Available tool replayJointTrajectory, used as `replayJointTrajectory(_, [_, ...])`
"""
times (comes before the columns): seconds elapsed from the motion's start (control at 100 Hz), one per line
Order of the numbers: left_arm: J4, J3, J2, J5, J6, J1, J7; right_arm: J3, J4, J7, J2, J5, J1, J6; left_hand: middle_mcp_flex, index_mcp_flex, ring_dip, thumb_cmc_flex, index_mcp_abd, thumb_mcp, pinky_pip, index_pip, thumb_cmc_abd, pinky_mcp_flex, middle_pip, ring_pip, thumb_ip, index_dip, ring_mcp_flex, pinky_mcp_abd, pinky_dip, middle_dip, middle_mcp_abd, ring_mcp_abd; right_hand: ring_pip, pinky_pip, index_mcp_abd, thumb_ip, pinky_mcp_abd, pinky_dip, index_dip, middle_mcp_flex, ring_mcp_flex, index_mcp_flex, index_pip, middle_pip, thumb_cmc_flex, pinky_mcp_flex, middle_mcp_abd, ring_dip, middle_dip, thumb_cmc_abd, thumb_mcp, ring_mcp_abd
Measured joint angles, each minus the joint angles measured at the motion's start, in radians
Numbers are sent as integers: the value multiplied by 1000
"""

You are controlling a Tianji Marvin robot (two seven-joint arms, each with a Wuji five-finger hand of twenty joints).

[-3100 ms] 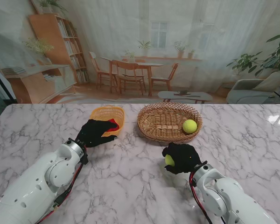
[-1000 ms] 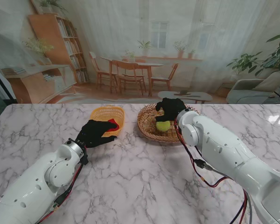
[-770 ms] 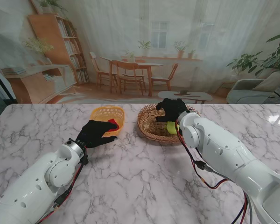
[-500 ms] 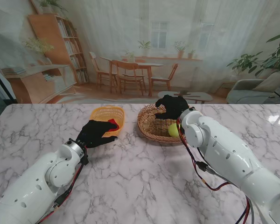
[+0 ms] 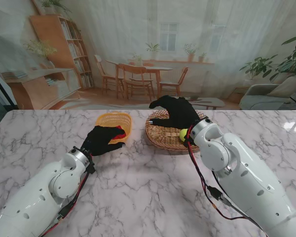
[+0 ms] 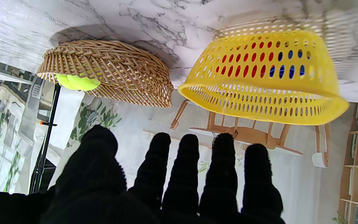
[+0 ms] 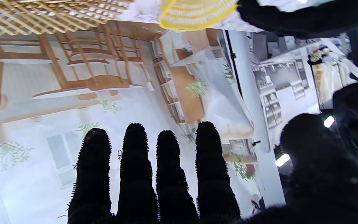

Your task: Sort the blocks and the balls into two baskets

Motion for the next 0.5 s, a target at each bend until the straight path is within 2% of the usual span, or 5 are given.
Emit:
replayJointTrajectory(0.13, [-1, -15, -5, -4, -11, 8, 15, 15, -18, -54, -3, 23, -55, -44, 0, 0, 0, 0, 0, 0, 0, 0, 0, 0, 0, 0, 0, 0, 0, 0, 0, 0, 0, 0, 0, 0, 0, 0, 0, 0, 0, 27, 13, 20, 0, -3, 0, 13, 0, 0, 0, 0, -11, 0])
replayJointTrajectory(0.26, [-34, -43, -8, -23, -24, 39, 19, 28, -11, -149, -14, 53, -114, -77, -1, 0, 0, 0, 0, 0, 0, 0, 0, 0, 0, 0, 0, 0, 0, 0, 0, 0, 0, 1, 0, 0, -1, 0, 2, 0, 0, 40, 40, 33, 0, -5, 0, 23, 2, 0, 9, 0, -19, 11])
replayJointTrajectory(0.36, [-37, -41, -9, -58, -36, 45, 28, 27, 29, -213, -27, 66, -139, -114, -1, 0, 1, 0, 0, 0, 0, 0, 0, 0, 0, 0, 0, 0, 0, 0, 0, 0, 0, 0, 0, 7, -1, 0, 2, 0, 0, 40, 51, 45, 0, -6, 0, 31, 0, 0, 9, 0, -23, 8])
replayJointTrajectory(0.5, [-35, -34, -13, -73, -37, 44, 29, 21, 106, -239, -42, 107, -153, -126, -1, 0, 1, 0, 0, 0, 0, 0, 0, 0, 0, 0, 0, 0, 0, 0, 0, 0, 0, 0, 0, 7, -1, 0, 3, 0, 0, 41, 51, 45, 0, -6, 0, 32, 0, 0, 13, 0, -23, 8])
